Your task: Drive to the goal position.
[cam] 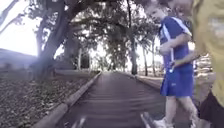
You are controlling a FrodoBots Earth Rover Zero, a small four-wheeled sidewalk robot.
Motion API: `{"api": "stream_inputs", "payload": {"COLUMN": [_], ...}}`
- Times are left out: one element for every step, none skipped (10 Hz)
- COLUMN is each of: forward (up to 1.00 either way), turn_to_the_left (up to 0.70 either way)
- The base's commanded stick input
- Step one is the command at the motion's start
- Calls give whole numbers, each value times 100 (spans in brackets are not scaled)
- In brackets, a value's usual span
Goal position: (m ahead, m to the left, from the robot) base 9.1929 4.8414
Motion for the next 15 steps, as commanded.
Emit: {"api": "stream_inputs", "payload": {"forward": [98,98,98,98,98,98,98,98,98,98,98,98,98,98,98], "turn_to_the_left": [0,0,0,30,38,29,0,0,0,0,0,0,0,0,0]}}
